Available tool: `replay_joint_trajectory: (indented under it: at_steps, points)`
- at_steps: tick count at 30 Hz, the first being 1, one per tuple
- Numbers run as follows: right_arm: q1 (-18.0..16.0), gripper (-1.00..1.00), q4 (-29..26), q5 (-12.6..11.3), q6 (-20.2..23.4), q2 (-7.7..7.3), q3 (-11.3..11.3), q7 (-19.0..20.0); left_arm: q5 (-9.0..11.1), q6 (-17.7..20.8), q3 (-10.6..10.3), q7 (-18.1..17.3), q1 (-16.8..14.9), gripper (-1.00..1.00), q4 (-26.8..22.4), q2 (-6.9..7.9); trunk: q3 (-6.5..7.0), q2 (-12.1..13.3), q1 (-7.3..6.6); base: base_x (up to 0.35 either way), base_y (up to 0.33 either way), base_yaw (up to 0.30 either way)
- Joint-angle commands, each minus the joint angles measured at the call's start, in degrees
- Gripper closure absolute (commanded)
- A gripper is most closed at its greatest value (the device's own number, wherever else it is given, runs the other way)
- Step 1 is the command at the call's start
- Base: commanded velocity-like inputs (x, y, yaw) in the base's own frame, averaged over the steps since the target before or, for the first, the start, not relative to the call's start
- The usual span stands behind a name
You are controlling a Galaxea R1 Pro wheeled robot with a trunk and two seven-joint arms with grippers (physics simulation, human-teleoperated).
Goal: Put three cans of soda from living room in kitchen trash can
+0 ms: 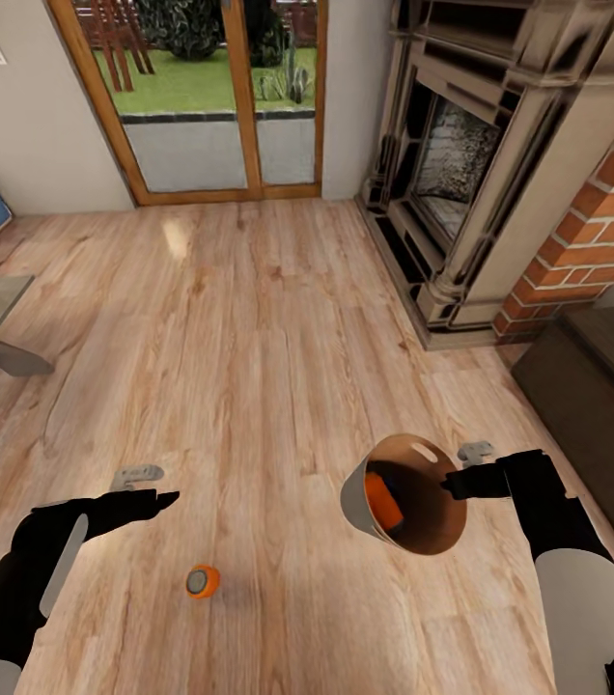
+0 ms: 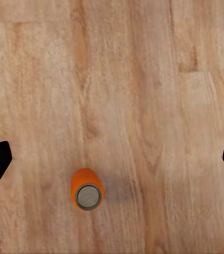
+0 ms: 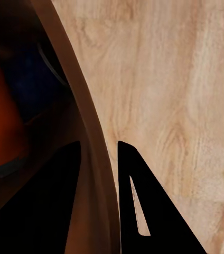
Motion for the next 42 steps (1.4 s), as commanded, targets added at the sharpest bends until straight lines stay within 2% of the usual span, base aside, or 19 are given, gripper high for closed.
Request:
replay_joint_trajectory:
  at_steps: [1,12,19,23,26,31,33,36,42]
  points:
    - [-0.02,1.0,0.0,-0.89,0.51,0.03,-0.01,0.38,0.0,-0.02,0.0,0.0,0.0,-1.0,0.0,0.0,-0.04,0.0,0.0,0.143,0.0,0.162]
    - [-0.02,1.0,0.0,-0.89,0.51,0.11,-0.04,0.32,0.11,-0.1,0.02,0.08,0.0,-1.0,-0.4,0.0,-0.58,0.0,0.0,0.038,0.0,0.185]
    - [-0.02,1.0,0.0,-0.89,0.51,0.06,0.03,0.38,0.03,-0.16,0.01,1.25,-0.07,-1.0,-0.15,-0.21,-2.13,-2.81,1.53,0.001,0.0,0.092]
    - [-0.04,1.0,0.0,-0.89,0.76,0.1,0.16,0.35,-0.11,-0.18,-0.06,1.44,-0.08,-1.0,0.02,-1.55,-3.04,-4.41,2.41,0.0,0.0,0.013]
    - [-0.15,1.0,-0.05,-0.87,1.39,-0.01,0.04,0.48,-0.21,-0.23,-0.08,1.49,-0.08,-1.0,0.11,-1.99,-3.74,-5.62,3.07,0.0,0.0,0.003]
    - [-0.51,1.0,-0.89,-0.81,5.14,-1.15,-0.03,0.55,-0.22,-0.3,-0.08,1.49,-0.08,-1.0,0.14,-2.4,-4.83,-7.62,4.17,0.0,0.0,0.0]
    - [-0.58,1.0,-3.29,-0.8,6.46,-1.55,-0.04,0.65,-0.14,-0.32,-0.08,1.49,-0.08,-1.0,0.15,-2.43,-5.21,-8.42,4.61,0.0,0.0,0.0]
    - [-0.62,1.0,-7.41,-0.76,10.67,-1.73,0.17,0.81,-0.1,-0.33,-0.08,1.49,-0.08,-1.0,0.16,-2.45,-5.76,-9.63,5.27,0.0,0.0,0.0]
    - [-0.63,1.0,-16.59,-0.72,16.69,-1.82,4.72,1.08,-0.09,-0.34,-0.08,1.51,-0.08,-1.0,0.17,-2.53,-6.84,-12.03,6.59,0.0,0.0,0.0]
